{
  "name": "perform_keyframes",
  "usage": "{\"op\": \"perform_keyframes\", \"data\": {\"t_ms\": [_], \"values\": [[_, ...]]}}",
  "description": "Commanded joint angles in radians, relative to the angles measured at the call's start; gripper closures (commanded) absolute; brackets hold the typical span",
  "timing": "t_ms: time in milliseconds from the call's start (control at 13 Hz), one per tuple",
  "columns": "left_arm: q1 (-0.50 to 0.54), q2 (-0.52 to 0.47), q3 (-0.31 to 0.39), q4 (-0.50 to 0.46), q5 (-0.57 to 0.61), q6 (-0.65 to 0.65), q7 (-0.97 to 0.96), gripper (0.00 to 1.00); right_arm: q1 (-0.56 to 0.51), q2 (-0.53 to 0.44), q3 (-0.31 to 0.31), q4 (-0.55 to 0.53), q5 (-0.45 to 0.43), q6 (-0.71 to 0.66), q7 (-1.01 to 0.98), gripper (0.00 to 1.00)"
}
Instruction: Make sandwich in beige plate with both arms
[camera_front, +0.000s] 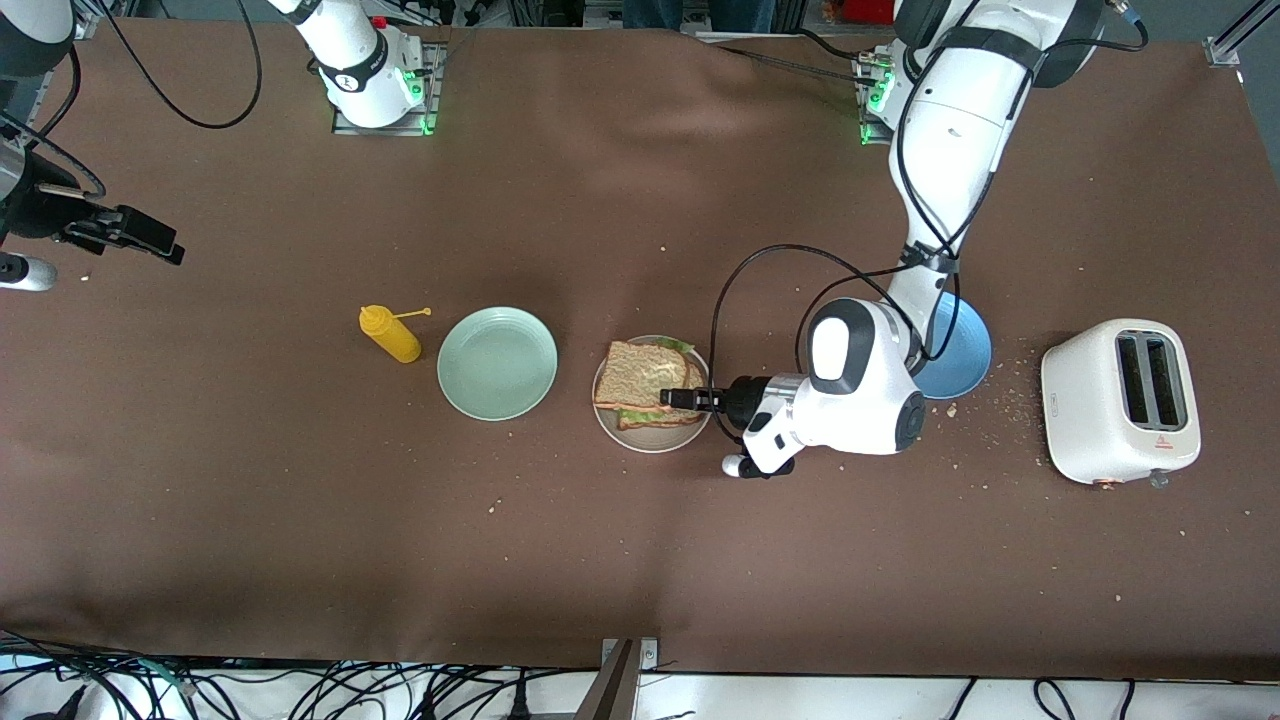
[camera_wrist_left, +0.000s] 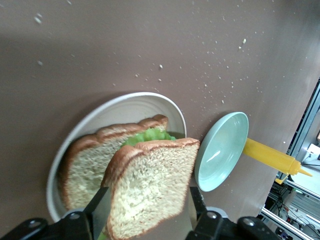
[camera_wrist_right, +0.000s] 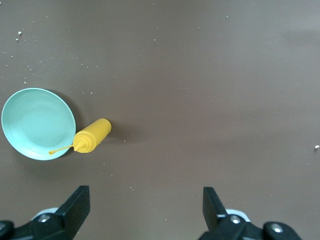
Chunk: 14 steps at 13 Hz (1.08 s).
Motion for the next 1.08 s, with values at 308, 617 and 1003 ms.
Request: {"op": "perform_keyframes", "data": {"t_ms": [308,617,1003], "values": [[0.249,-0.085,-0.007,0.008,0.367,-0.053,0.016,0.0,-0.006,-0.005,0.003,0.013,0.02,-0.02,-0.018,0.0],[0.401,-0.203,-0.008,0.011,0.621,-0.212,0.016,0.0,-0.004,-0.005,0.004,0.013,0.02,-0.02,-0.018,0.0],[0.435,-0.327,-0.008,0.012,0.878,-0.333,0.014,0.0,-0.003,-0.007,0.004,0.013,0.022,-0.02,-0.018,0.0]]}}
